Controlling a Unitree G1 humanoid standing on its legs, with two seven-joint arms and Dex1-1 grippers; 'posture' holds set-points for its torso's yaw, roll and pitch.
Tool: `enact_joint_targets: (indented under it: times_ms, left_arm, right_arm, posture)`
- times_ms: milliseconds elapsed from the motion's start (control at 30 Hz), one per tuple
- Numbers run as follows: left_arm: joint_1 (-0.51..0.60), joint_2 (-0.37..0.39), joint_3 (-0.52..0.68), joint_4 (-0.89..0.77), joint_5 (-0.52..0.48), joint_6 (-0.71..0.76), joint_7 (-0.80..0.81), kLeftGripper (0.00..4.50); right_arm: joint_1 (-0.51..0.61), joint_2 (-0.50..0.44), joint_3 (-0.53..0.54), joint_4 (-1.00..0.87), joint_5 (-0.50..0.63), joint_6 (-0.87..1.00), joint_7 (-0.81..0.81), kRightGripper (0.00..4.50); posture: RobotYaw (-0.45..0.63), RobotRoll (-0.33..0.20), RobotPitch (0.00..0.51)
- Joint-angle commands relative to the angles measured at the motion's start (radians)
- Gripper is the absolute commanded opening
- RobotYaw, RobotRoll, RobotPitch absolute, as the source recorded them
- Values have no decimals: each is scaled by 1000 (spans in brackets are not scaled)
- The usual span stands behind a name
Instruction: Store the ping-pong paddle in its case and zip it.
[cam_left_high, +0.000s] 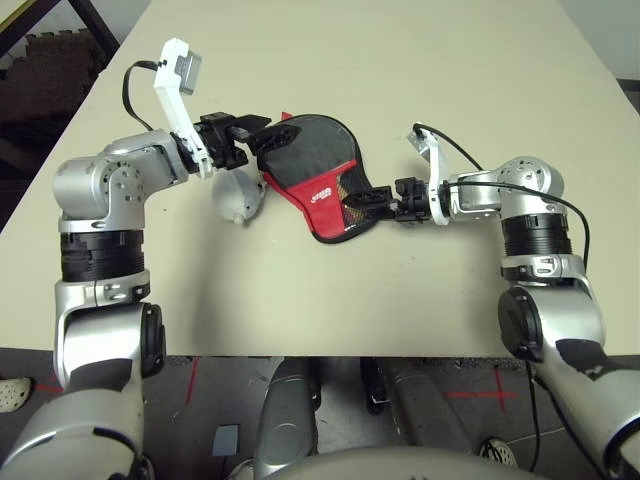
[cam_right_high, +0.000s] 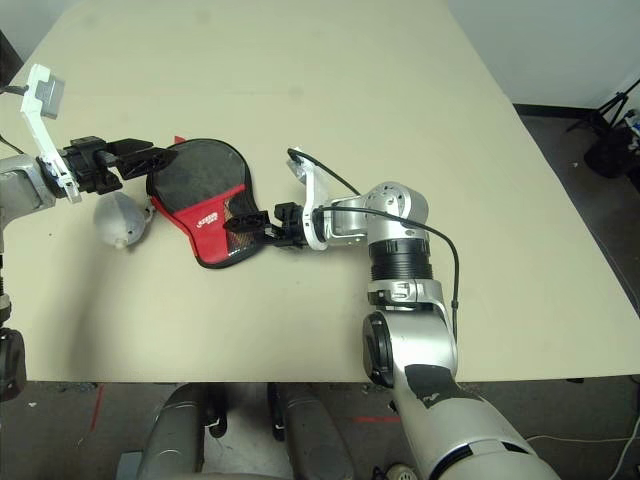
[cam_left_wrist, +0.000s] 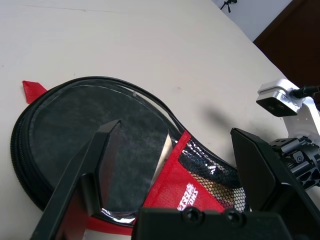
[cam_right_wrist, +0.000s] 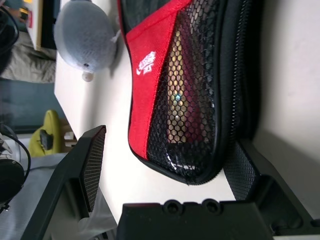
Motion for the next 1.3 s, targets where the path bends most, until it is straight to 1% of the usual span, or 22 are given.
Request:
enact_joint_targets:
  times_ms: [33, 200, 367, 500, 767, 867, 967, 1000, 1067, 1133, 1167, 1300]
  left_arm:
    - [19, 13, 12, -6, -2, -5, -3, 4500]
    - [20, 10, 12, -2, 0, -10, -3, 4500]
    - [10, 6, 5, 17, 7, -24, -5, 4500]
    - [3, 2, 3, 14, 4, -23, -3, 4500]
    - [8, 9, 13, 4, 0, -16, 2, 4500]
    - [18, 10, 18, -4, -3, -14, 7, 4500]
    - [29, 9, 26, -13, -7, -11, 14, 4500]
    - [32, 9, 28, -15, -8, -10, 17, 4500]
    - [36, 7, 33, -18, -10, -11, 23, 4500]
    - [40, 5, 36, -20, -10, -12, 26, 4500]
    - [41, 3, 37, -21, -9, -13, 27, 4500]
    - [44, -4, 39, -20, -10, -18, 34, 4500]
  right_arm:
    - [-13, -44, -3, 10, -31, 21, 3, 4464]
    - [-32, -93, -14, -9, -35, 53, 11, 4464]
    - [2, -85, -9, -38, -43, 75, 7, 4464]
    - [54, -16, 11, -78, -50, 84, -9, 4464]
    - [52, 87, 22, -55, -86, 55, -21, 4464]
    - [42, 113, 11, -17, -101, 24, -24, 4464]
    - [23, 151, -44, 54, -121, -44, -58, 4464]
    - [18, 160, -61, 73, -129, -67, -69, 4117]
    - [7, 175, -95, 111, -141, -115, -97, 3645]
    - [-5, 192, -145, 156, -144, -153, -138, 2962]
    - [-9, 198, -166, 173, -142, -165, -155, 2553]
    - [-1, 215, -214, 186, -132, -165, -202, 1326]
  posture:
    - [-41, 0, 191]
    - [-53, 0, 189]
    - [-56, 0, 187]
    - [-56, 0, 187]
    - [-23, 0, 192]
    - [-15, 0, 194]
    - [-7, 0, 199]
    - [-6, 0, 200]
    - [-5, 0, 202]
    - [-6, 0, 202]
    - [-7, 0, 202]
    - [-14, 0, 201]
